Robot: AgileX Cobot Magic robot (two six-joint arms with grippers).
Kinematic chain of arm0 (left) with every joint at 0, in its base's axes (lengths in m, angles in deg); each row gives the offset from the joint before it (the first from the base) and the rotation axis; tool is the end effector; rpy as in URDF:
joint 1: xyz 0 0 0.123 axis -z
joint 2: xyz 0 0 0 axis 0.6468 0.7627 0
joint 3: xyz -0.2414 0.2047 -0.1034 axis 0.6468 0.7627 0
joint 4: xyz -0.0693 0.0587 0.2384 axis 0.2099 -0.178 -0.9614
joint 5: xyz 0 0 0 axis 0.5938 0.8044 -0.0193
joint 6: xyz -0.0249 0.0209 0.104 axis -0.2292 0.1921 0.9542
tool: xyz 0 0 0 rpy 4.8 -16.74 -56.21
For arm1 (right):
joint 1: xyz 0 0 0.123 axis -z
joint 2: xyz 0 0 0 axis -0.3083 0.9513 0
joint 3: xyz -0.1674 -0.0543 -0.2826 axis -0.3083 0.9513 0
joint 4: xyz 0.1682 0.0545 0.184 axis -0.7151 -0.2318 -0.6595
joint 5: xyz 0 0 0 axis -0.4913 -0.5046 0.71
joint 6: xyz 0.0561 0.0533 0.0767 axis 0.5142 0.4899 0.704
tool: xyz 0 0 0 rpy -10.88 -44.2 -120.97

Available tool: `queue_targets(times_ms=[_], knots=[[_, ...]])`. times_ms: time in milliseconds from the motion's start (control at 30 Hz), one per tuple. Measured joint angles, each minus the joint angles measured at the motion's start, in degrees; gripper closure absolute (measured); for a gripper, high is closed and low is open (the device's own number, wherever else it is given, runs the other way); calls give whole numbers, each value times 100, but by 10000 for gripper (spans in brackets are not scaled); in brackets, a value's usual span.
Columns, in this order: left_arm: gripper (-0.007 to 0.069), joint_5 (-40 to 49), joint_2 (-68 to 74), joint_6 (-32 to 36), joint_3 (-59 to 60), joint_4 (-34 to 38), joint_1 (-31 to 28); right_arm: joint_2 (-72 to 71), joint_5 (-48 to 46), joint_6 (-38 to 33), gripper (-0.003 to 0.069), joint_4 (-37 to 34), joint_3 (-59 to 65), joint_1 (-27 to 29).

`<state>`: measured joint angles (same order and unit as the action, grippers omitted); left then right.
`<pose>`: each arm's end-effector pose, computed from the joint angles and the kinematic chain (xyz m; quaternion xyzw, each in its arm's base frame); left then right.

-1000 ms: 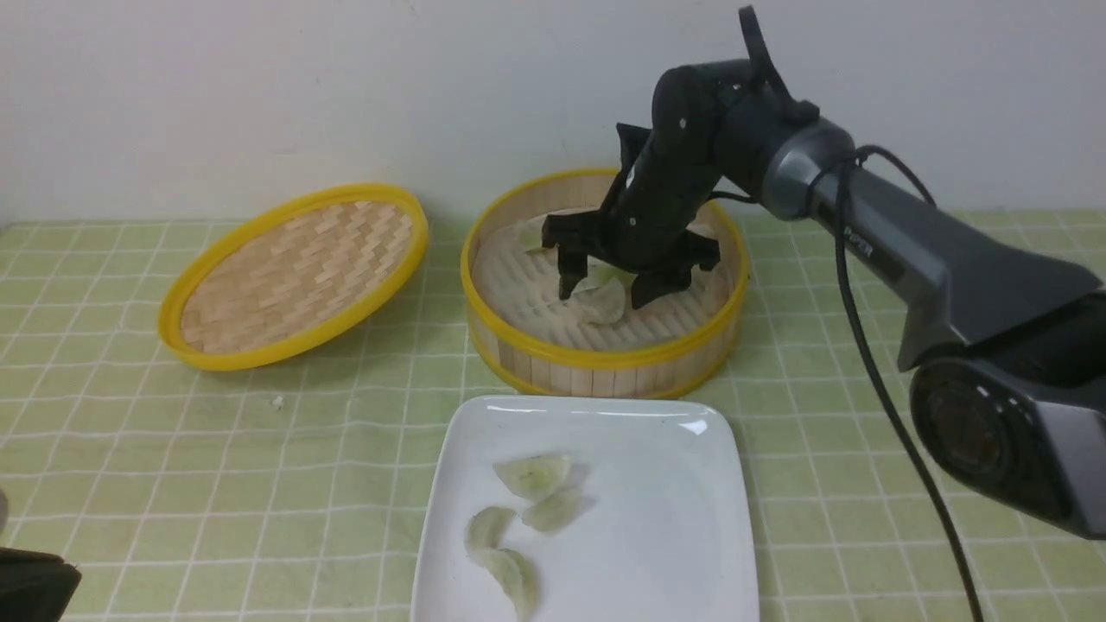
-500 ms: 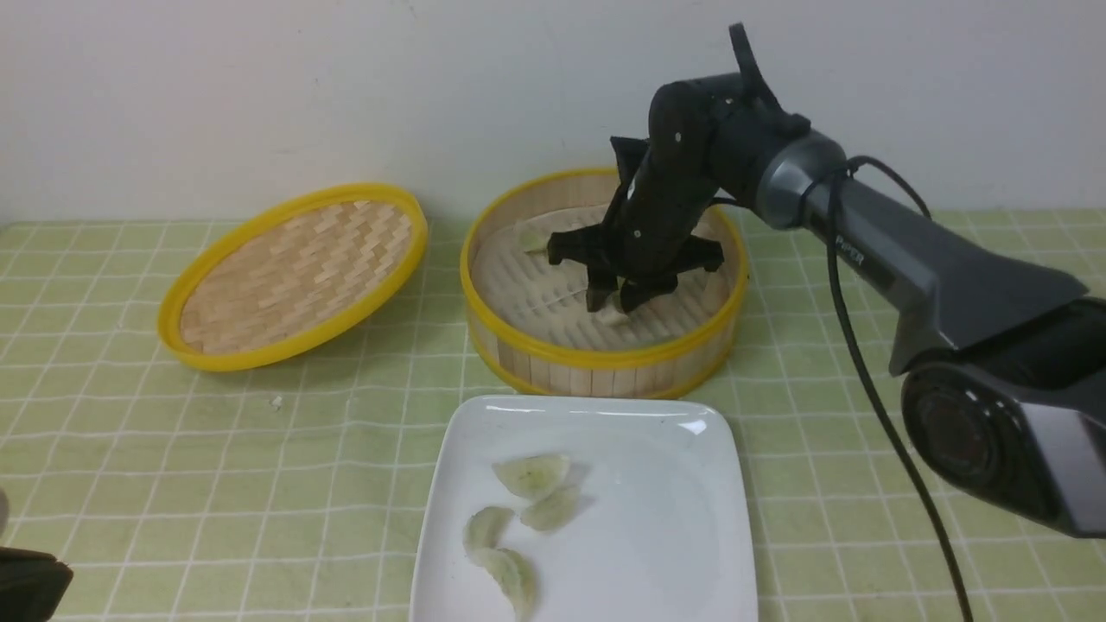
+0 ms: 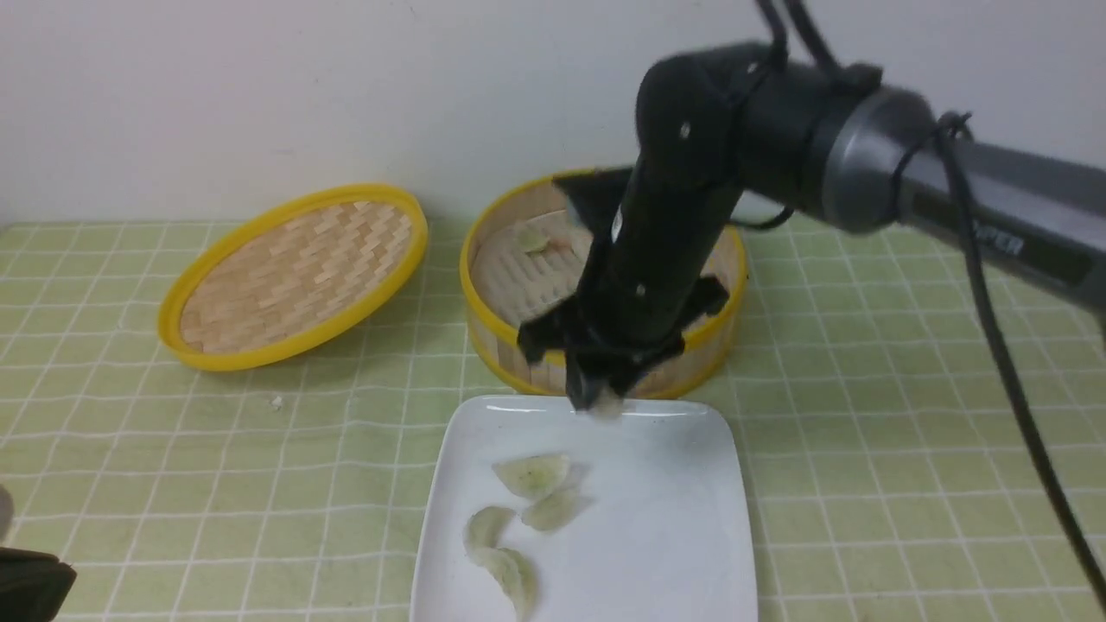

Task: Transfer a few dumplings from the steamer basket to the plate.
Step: Use the right arm to put the dumpling into the plate, then use the right arm to grab a dumpling from inside the steamer

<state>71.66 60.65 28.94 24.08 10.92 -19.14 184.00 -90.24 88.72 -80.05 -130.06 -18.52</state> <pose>0.0468 -0.0314 0.3790 0.2495 0.9010 -0.0948 0.3419 0.3599 0.2866 0.2510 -0.2221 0.9705 0.0917 0.0194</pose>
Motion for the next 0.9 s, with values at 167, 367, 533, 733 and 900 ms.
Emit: queue_targets(times_ms=[167,367,533,733,900], knots=[[631,-45,0,-4,6,-3,0,170,25,-49,424,155,473,-263],[631,-70,0,-4,6,-7,0,188,82,-56,267,214,480,-270],[631,-70,0,-4,6,-7,0,188,76,-56,75,625,184,-270],[631,-70,0,-4,6,-7,0,377,151,211,27,1773,-1144,10],[631,-70,0,-6,6,-2,0,1035,179,194,46,1552,-2193,628]])
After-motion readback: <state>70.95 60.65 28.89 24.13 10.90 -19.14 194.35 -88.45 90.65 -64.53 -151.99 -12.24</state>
